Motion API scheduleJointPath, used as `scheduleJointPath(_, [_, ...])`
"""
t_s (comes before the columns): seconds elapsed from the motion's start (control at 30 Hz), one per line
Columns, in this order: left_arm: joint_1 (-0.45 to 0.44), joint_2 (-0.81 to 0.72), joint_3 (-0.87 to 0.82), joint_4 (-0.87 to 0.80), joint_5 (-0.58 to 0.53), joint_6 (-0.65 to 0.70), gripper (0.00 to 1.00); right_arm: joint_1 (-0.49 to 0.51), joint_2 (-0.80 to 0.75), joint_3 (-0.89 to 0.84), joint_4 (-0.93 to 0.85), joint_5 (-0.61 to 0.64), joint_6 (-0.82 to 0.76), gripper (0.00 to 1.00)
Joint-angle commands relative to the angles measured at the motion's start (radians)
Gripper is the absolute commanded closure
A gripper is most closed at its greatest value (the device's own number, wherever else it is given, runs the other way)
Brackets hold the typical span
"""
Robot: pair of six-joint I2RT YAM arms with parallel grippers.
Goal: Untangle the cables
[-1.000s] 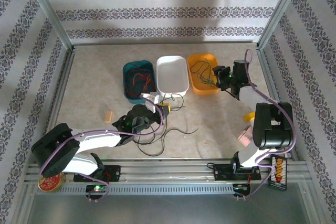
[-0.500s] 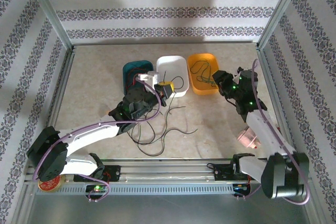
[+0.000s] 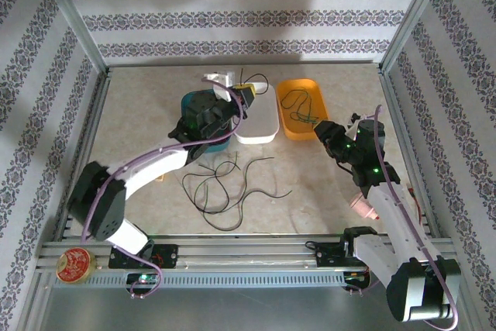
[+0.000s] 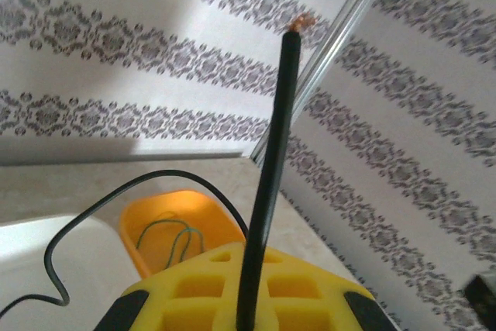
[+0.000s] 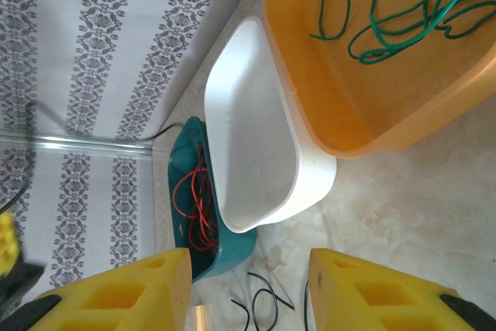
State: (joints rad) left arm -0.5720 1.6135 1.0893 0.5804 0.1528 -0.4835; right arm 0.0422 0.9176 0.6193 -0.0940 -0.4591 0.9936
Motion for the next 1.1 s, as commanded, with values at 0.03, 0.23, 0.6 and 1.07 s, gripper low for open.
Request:
scheduleJointPath(0.03, [0.033, 0.139, 0.085, 0.069, 0.058, -0.025, 1.00, 0.003, -0.009, 0.013, -0.026, -0.018, -0.040, 0.57])
scheduleJointPath(0.23, [0.040, 0.288, 0.113, 0.044, -0.019, -0.040, 1.00, 0.004, -0.005, 0.022, -0.044, -0.052, -0.062, 0.58])
scheduleJointPath(0.6, [-0.040, 0.037, -0.077, -0.153, -0.307, 0.085, 0.18, 0.021, 0.007, 0.045, -0.132, -0.087, -0.153, 0.59])
scheduleJointPath(1.07, [-0.110, -0.513, -0.594, -0.480, -0.609, -0.211, 0.17, 0.175, 0.204, 0.137, -0.181, 0.068, -0.220, 0.62])
